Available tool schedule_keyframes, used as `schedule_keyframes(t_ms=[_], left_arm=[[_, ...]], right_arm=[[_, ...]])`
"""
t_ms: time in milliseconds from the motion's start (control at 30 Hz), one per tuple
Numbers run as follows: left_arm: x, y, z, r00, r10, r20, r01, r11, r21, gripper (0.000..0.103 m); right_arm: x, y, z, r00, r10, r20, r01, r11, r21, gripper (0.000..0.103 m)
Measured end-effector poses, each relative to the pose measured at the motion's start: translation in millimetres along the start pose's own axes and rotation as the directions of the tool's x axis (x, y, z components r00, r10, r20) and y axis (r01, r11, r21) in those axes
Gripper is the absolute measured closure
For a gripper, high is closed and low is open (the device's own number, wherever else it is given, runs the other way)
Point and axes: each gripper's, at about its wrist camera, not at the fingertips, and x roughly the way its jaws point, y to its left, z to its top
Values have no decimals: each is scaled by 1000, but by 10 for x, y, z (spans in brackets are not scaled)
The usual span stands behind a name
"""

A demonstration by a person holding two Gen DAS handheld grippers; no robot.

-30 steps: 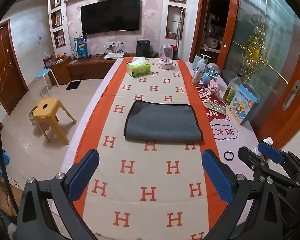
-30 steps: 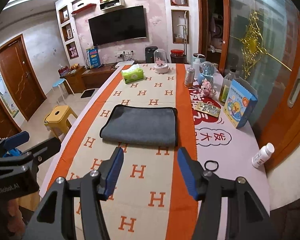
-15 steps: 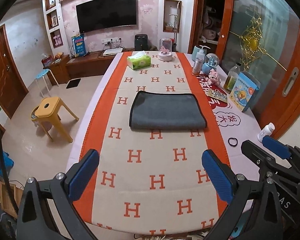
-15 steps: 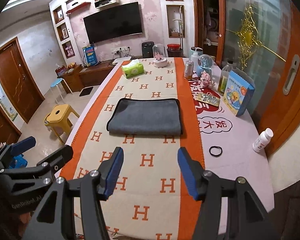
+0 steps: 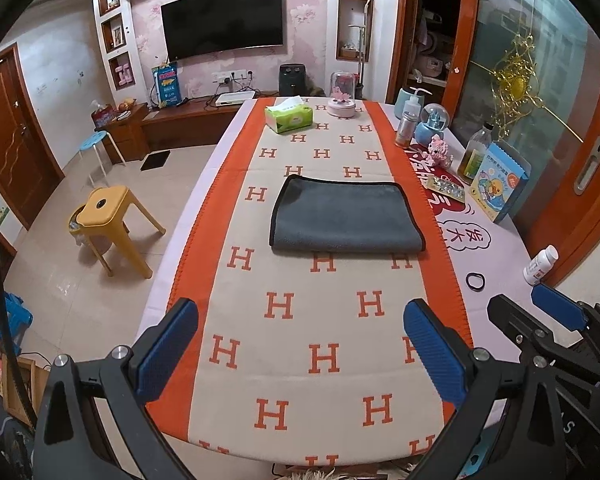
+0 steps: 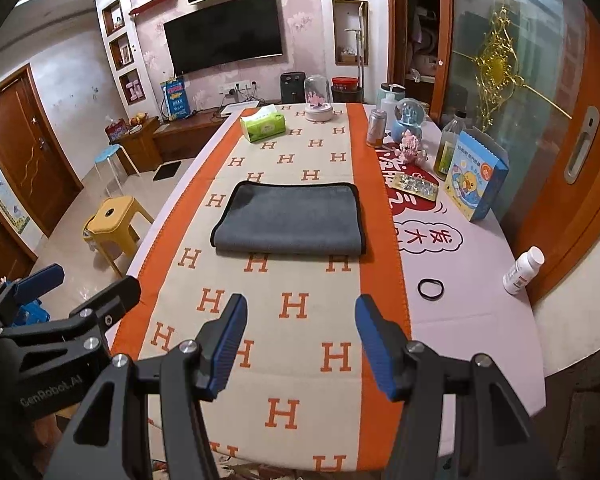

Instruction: Fold towel

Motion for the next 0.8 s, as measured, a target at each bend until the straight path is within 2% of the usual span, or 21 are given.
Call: schedule_keyframes(t_ms=[800], left_arm=[[40,20,-30,999,24,-22,-24,1000,-1,1]], right_arm=[[27,15,-29,1000,2,-13,-2,1000,-3,47]])
